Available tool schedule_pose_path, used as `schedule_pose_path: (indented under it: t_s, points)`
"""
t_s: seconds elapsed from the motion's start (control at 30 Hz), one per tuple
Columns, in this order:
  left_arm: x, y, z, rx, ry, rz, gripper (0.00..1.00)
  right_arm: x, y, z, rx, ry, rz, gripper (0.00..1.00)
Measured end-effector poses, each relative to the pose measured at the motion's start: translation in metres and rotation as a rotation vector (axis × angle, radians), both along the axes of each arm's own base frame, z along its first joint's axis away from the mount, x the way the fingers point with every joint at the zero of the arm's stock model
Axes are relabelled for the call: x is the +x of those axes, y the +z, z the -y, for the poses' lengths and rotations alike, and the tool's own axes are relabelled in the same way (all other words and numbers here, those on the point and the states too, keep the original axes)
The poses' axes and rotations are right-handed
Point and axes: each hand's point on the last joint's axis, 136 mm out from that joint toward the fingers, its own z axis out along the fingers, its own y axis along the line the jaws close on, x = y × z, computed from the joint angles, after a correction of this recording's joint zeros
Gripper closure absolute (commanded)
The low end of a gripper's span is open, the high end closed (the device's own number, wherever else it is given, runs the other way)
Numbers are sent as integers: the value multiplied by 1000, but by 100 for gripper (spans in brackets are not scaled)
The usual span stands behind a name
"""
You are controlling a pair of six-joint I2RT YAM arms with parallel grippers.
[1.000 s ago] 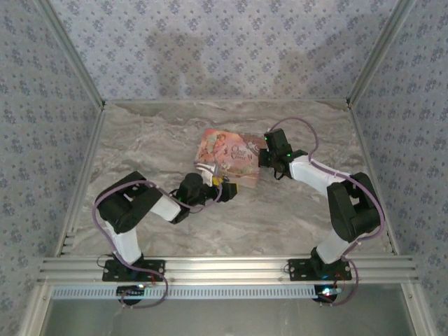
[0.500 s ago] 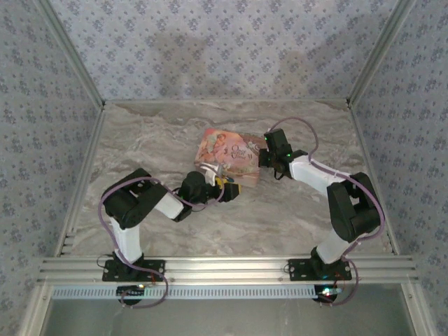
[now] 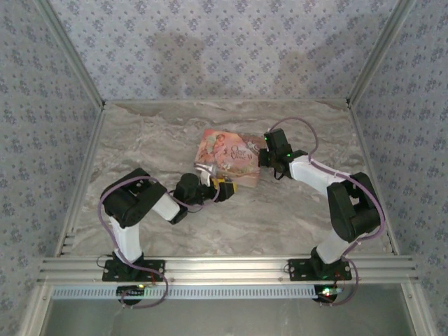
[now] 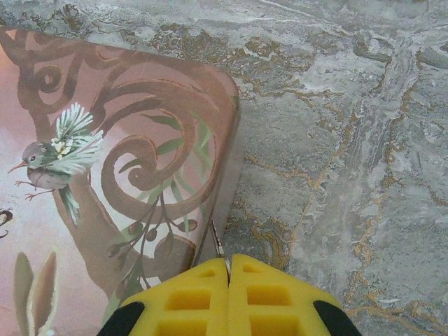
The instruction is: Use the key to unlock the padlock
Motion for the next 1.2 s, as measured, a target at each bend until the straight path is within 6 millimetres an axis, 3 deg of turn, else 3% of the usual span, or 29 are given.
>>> schedule_pose_path:
  t_s: [0.3, 0.47, 0.57, 1.0, 1.2]
  points:
    - [-6, -3, 6, -43, -39, -25, 33, 0, 0, 0, -2, -2, 2, 100]
    - [-6, 0, 7, -64, -41, -28, 23, 0, 0, 0, -2, -2, 3, 100]
    - [-7, 1, 9, -66, -41, -25, 29, 0, 0, 0, -2, -2, 3, 100]
    - [-14, 6, 7, -78, -35, -17, 34, 0, 0, 0, -1, -1, 3, 100]
    - [-10, 5, 6, -80, -13, -25, 49, 0, 0, 0, -1, -2, 2, 100]
